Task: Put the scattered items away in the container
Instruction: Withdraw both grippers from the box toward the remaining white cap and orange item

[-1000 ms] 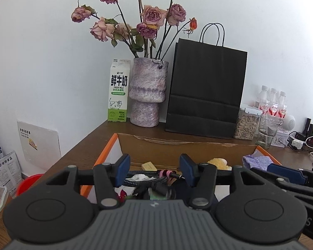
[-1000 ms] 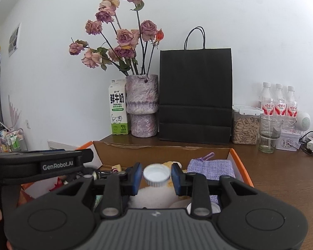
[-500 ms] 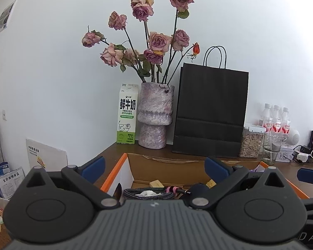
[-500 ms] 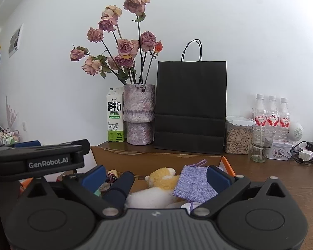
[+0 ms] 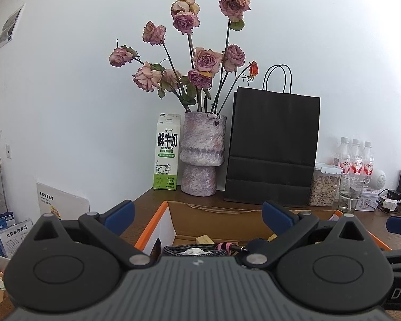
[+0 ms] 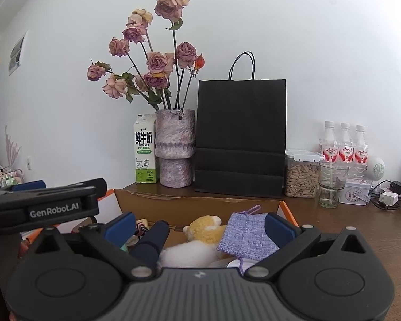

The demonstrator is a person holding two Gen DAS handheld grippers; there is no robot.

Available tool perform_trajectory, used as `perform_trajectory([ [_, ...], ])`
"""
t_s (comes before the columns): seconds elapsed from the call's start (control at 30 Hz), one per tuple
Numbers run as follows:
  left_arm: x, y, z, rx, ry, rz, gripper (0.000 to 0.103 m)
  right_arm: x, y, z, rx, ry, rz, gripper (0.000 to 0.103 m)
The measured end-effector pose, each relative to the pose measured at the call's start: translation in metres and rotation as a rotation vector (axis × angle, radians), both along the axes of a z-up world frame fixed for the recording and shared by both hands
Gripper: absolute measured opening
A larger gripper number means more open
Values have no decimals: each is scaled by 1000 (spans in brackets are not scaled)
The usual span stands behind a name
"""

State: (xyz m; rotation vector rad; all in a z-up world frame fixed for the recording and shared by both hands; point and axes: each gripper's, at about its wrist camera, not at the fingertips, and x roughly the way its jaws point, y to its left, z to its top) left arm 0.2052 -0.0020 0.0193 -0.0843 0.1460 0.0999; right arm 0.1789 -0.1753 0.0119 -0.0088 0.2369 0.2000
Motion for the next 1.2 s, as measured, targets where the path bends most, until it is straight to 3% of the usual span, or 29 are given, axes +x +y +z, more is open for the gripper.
perform_trajectory([
  [0.77, -14, -6, -10, 54, 25, -9, 103, -9, -7, 5, 27, -19, -5, 103],
  [1.0, -32, -1, 2, 25, 0, 19, 103, -25, -12, 25, 60, -44, 23, 103],
  [1.2, -47, 0, 4, 24, 40, 40, 103, -40, -17, 34, 53, -9, 30, 103],
])
